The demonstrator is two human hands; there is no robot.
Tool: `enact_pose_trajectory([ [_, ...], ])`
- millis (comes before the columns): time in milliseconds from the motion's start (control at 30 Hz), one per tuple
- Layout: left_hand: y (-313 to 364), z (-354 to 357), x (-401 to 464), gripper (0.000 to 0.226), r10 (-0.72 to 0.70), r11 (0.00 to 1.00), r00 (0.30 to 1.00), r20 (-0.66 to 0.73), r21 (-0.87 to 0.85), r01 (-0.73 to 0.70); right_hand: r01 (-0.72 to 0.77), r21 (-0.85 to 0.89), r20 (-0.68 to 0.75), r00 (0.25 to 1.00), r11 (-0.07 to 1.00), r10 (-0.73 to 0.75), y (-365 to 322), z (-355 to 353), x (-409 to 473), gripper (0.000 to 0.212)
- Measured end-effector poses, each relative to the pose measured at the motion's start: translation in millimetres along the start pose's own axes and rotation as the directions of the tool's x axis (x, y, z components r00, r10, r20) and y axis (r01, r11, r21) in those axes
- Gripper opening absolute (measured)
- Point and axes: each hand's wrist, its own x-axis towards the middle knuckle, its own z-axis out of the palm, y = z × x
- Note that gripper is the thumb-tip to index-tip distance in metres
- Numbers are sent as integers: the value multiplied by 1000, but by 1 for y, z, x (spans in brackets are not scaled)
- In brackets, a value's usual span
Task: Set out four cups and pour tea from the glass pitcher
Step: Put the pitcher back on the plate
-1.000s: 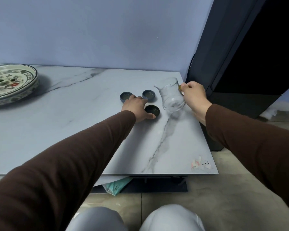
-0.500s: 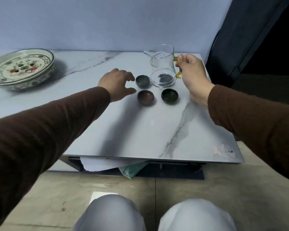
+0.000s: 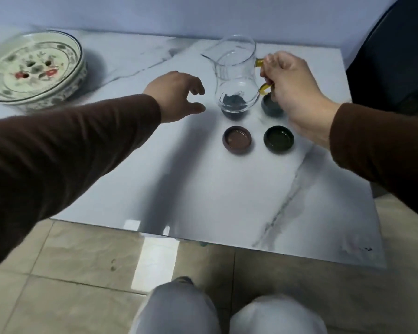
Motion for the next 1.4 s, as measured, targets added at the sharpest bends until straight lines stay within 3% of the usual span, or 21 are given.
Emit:
enact_pose_trajectory([
  [233, 0, -75, -54, 42, -75, 997, 990, 117, -12, 77, -152, 64, 115, 983, 986, 144, -76, 2, -27, 27],
  [467, -8, -187, -142, 43, -203, 973, 963, 177, -74, 219, -266, 93, 202, 949, 959, 244, -198, 13, -72, 32],
  [700, -83, -253, -214, 45, -289, 946, 932, 221, -84, 313, -315, 64, 291, 914, 947, 284, -298, 83, -112, 35],
  [933, -171, -279, -241, 44, -334, 925, 906, 260, -93, 368, -357, 66, 277, 904, 932, 326, -337, 157, -114, 30],
  [1400, -306, -294, -206, 41, -347, 904, 886, 308, -142, 403, -467, 33, 220, 866, 883, 450, -354, 284, -58, 29],
])
